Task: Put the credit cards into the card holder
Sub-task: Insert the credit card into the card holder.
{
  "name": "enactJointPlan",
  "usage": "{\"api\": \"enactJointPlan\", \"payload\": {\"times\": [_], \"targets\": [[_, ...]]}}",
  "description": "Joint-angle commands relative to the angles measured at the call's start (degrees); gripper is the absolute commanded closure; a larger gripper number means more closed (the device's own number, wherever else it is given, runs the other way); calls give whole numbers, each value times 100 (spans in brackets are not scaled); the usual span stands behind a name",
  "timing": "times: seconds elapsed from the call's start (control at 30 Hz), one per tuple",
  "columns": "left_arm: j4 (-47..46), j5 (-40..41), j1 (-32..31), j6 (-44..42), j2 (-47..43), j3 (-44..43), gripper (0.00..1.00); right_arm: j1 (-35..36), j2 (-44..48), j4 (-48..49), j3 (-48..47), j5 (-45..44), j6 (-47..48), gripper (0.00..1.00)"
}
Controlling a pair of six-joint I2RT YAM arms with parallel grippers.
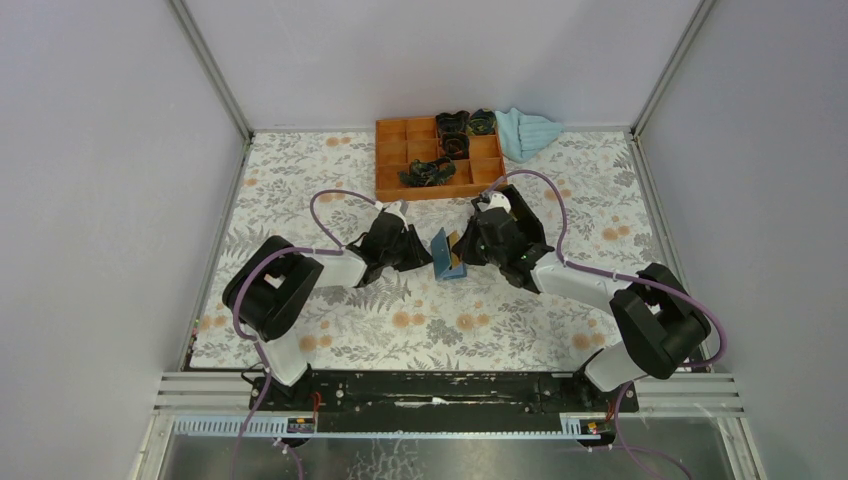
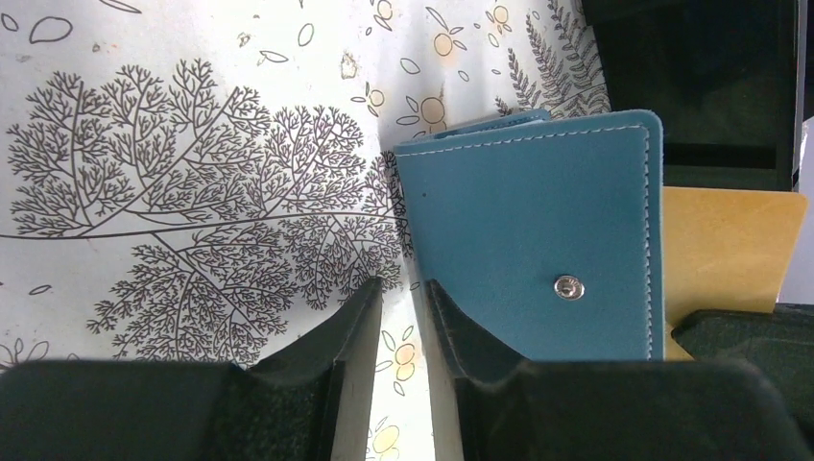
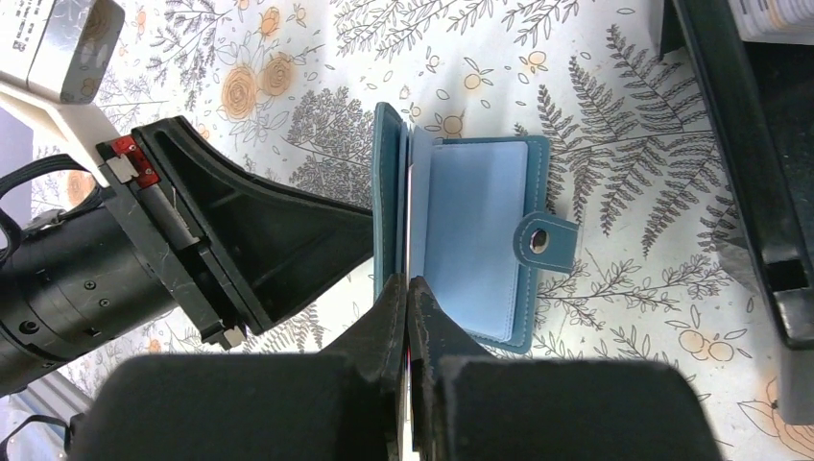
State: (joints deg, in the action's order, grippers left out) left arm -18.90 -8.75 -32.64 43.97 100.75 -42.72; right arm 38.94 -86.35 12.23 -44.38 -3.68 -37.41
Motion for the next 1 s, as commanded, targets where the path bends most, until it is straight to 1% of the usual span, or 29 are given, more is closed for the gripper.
{"api": "enactJointPlan", "payload": {"times": [0.0,0.23,0.37,0.7,0.97], "targets": [[20,-29,-58,-142,12,161,69,128,52,228,-176,-20,9,100],[1,-32,-58,-143,41,167,70,179,167,-95,-336,-363,247,100],[18,-22,-59,-152,32,179,70,202,183,-133,-393,-362,269,100],[-62,-92,-60,-126,0,262,70,459,-241,54,-605,-191,203,100],[17,-70,-58,-132,-99,354,70,508,-584,143,-657,-133,199,100]]}}
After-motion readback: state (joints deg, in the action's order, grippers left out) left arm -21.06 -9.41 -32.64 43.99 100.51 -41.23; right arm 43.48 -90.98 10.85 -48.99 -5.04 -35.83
